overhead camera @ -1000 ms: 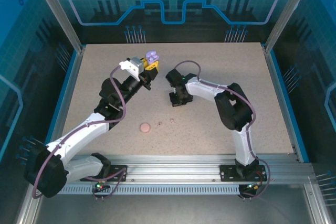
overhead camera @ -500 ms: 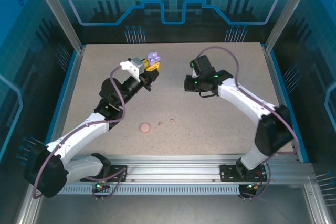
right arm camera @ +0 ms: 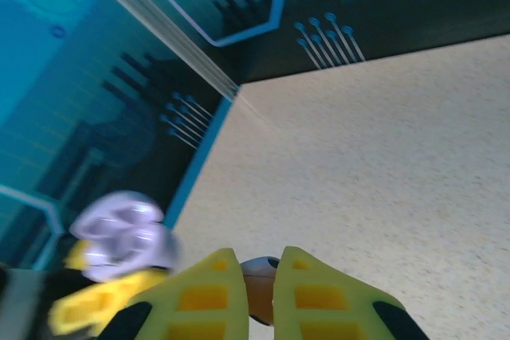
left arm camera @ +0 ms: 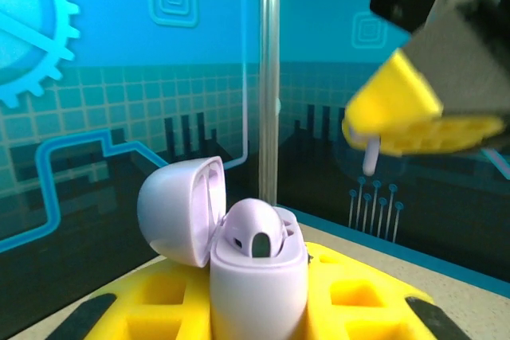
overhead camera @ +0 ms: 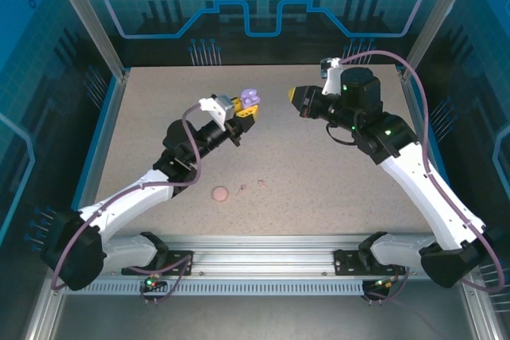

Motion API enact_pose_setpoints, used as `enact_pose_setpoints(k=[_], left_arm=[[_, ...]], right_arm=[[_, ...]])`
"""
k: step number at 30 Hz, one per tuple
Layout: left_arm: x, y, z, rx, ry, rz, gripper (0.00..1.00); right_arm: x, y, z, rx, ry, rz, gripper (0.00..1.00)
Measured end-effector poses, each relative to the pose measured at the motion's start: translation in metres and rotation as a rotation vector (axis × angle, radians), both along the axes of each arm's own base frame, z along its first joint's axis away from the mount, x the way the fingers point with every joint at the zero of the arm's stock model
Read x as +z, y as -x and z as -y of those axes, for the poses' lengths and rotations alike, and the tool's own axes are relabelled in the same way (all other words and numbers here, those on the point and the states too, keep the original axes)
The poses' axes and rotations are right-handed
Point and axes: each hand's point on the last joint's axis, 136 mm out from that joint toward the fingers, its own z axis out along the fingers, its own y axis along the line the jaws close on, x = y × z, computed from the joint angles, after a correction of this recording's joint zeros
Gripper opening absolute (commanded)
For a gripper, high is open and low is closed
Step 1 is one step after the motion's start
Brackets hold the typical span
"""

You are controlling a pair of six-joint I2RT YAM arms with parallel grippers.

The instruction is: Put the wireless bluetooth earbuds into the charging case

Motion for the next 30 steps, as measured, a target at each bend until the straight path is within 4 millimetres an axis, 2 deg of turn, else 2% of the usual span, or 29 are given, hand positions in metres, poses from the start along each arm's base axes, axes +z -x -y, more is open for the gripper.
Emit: enact_pose_setpoints(k=[7,15,21,30], left_arm=[[-0.016,0.005,0.022,-0.049,-0.046,-0.004,0.0],[-0.011,0.01,0.036,-0.073,-0.071,0.037,0.0],[-0.002,0.012,0.038,-0.075,-0.069,0.074,0.0],[0.004,0.014,0.039,-0.076,-0.071,0.099,0.0]], right_arm=[[0.026,0.012,-0.013,0.08,-0.124,0.018,0.1],[0.039,0.028,-0.032,0.16,-0.187,0.019,0.11],[0.037,0.037,-0.042,0.193,-0.199,0.005,0.11],[0.023,0.036,-0.046,0.196,-0.189,-0.023,0.11]])
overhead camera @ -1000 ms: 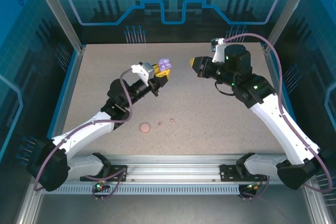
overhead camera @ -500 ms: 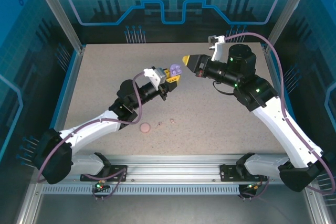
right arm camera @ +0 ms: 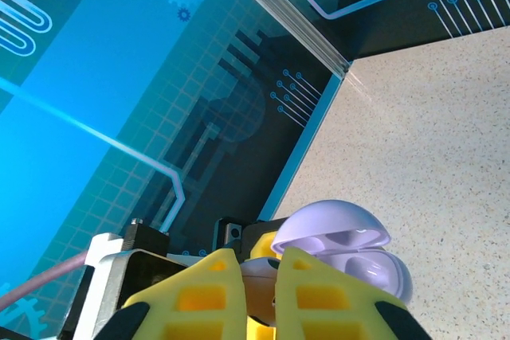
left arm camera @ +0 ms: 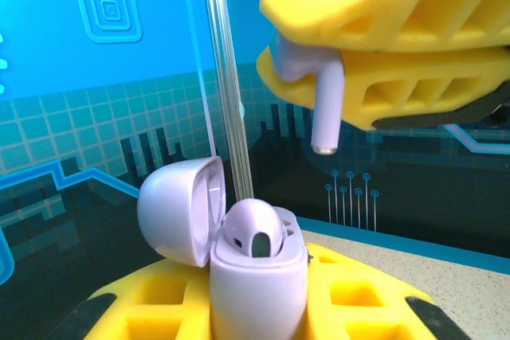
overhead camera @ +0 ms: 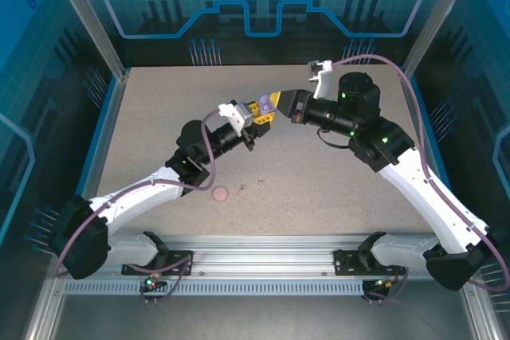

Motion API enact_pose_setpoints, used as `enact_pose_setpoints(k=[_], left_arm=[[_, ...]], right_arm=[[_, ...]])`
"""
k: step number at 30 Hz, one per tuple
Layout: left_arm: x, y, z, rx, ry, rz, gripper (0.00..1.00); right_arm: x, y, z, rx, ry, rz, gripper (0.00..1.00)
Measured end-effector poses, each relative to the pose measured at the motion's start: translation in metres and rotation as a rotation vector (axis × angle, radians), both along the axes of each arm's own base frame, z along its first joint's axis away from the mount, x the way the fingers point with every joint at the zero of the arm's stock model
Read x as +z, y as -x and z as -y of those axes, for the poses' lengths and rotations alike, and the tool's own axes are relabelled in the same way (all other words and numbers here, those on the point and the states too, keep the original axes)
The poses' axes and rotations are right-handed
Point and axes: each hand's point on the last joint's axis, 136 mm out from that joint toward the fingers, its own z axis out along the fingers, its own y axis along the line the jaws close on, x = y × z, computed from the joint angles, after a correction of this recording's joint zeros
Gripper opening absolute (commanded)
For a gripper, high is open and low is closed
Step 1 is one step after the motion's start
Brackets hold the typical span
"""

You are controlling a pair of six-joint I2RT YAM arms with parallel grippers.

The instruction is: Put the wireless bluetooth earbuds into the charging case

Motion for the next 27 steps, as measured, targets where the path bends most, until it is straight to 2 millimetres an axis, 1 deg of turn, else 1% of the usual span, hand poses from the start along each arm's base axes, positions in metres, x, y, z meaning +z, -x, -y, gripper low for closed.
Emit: enact_pose_setpoints(k=[8,15,22,27], left_arm=[[0.0,0.001,0.001,-0.001,-0.001,0.003,0.0],[0.001,0.002,0.002,-0.005,-0.001,0.004,0.0],[0.0,0.002,0.002,-0.005,-0.004,0.002,0.0],[0.003,0.004,0.002,-0.007,-0.001,0.009,0.0]], right_arm=[[-0.006,-0.002,-0.001,-0.001,0.004,-0.017,0.11],[-0.017,-0.006,-0.004,-0.005,0.02,-0.039,0.11],[-0.018,-0.009,-0.003,-0.016,0.022,-0.036,0.11],[-0.021,-0.011,-0.003,-0.026,0.029,-0.037,0.11]])
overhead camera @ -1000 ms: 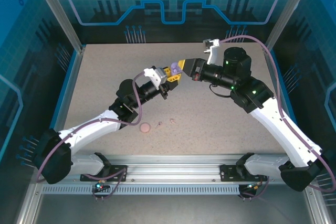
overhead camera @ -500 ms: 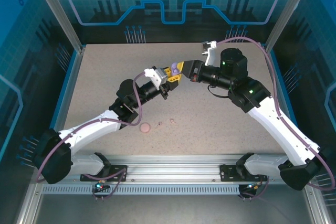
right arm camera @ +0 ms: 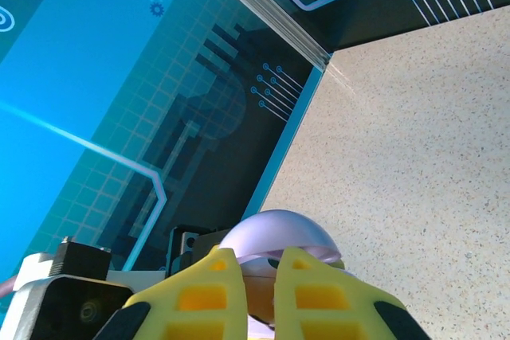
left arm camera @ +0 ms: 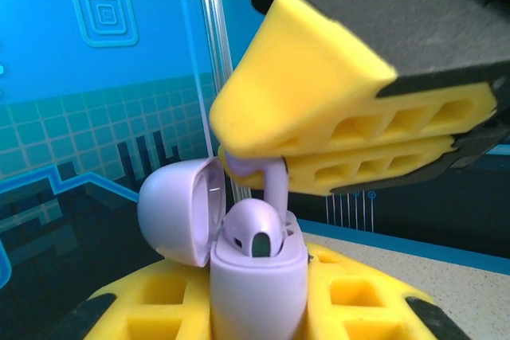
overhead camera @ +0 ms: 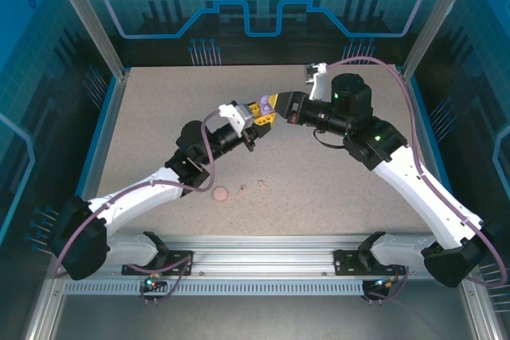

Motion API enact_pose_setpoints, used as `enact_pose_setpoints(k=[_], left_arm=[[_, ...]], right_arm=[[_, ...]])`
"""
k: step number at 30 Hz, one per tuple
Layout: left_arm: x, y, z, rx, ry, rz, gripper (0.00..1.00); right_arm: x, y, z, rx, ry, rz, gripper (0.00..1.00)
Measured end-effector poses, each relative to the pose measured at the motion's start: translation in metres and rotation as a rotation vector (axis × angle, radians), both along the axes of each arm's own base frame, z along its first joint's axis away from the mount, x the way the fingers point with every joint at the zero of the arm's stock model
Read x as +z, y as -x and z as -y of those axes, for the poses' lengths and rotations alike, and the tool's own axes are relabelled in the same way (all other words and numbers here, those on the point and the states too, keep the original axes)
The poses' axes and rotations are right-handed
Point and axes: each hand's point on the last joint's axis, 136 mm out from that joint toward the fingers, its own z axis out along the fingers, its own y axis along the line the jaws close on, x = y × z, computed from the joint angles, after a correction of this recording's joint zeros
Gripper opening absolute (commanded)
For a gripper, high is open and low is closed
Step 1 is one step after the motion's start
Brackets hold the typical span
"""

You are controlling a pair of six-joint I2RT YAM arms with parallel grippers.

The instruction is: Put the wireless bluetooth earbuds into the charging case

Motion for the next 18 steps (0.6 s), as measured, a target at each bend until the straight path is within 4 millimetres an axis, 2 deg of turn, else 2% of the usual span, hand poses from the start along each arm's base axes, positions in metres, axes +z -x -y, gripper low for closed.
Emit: enact_pose_setpoints(k=[11,16,18], left_arm=[[-0.002,-0.001,-0.001,0.008,-0.006,-0.009,0.0],[-0.006,-0.002,-0.001,0.014,-0.023,-0.01,0.0],[-0.007,-0.002,0.0,0.014,-0.027,-0.014,0.0]], right_arm=[[-0.007,-0.001,-0.002,0.004,0.01,-0.013,0.12],[-0.012,-0.001,-0.001,0.002,0.021,-0.014,0.27],[-0.012,-0.001,0.0,-0.001,0.025,-0.009,0.37]])
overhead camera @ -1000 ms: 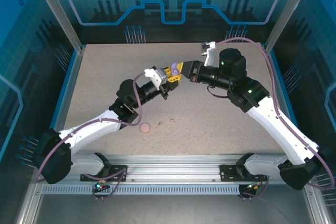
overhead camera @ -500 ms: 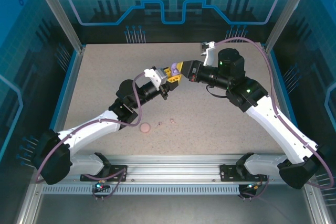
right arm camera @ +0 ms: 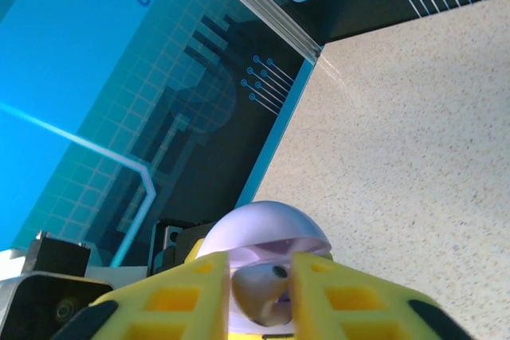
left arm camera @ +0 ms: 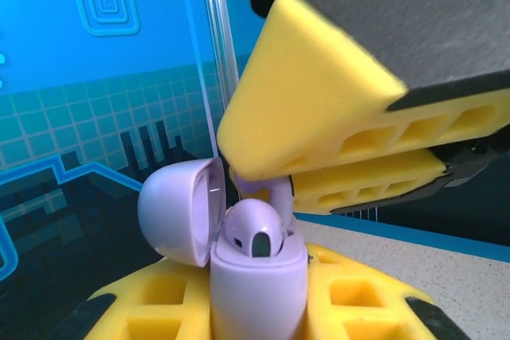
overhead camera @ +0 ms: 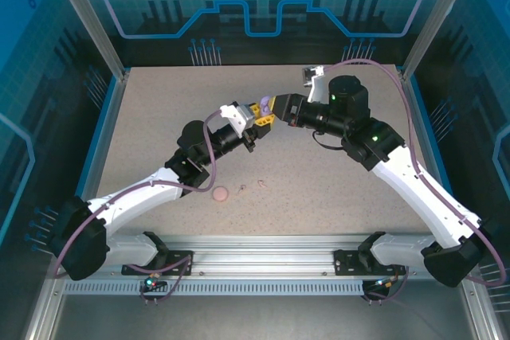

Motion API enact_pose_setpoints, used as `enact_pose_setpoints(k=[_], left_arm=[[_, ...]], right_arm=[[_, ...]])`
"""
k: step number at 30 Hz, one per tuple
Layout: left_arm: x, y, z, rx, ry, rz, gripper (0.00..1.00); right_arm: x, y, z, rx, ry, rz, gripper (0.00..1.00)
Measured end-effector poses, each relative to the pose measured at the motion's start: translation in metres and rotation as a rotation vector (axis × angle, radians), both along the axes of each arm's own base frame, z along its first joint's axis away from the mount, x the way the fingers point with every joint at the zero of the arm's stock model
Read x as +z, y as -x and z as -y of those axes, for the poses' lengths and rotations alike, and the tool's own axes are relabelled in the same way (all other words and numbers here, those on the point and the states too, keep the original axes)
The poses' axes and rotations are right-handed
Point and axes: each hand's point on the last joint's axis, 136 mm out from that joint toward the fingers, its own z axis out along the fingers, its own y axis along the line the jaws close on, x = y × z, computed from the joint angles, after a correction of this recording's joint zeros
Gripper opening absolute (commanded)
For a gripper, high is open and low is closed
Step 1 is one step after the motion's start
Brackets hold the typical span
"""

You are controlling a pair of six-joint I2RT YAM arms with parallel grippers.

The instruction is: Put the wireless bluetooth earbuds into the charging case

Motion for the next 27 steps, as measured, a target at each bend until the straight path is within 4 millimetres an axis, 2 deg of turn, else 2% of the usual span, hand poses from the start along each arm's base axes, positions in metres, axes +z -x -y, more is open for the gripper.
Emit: enact_pose_setpoints(k=[5,9,19,23,27], left_arm=[[0.002,0.0,0.0,0.0,0.002,0.003,0.0],[0.007,0.0,0.0,0.0,0.012,0.015,0.0],[0.009,0.001,-0.001,-0.001,0.017,0.02,0.0],[0.012,0.004,-0.001,-0.01,0.018,0.024,0.0],[0.014,0.013,0.002,-0.057,0.021,0.016,0.0]], right_arm=[[0.002,0.001,0.005,-0.017,0.009,0.011,0.54],[0.001,0.002,0.011,-0.032,0.026,0.011,0.6],[0.016,0.008,0.047,-0.121,0.043,0.051,0.66],[0.014,0.0,0.062,-0.165,0.101,0.046,0.67],[0.014,-0.013,0.066,-0.181,0.183,0.045,0.67]])
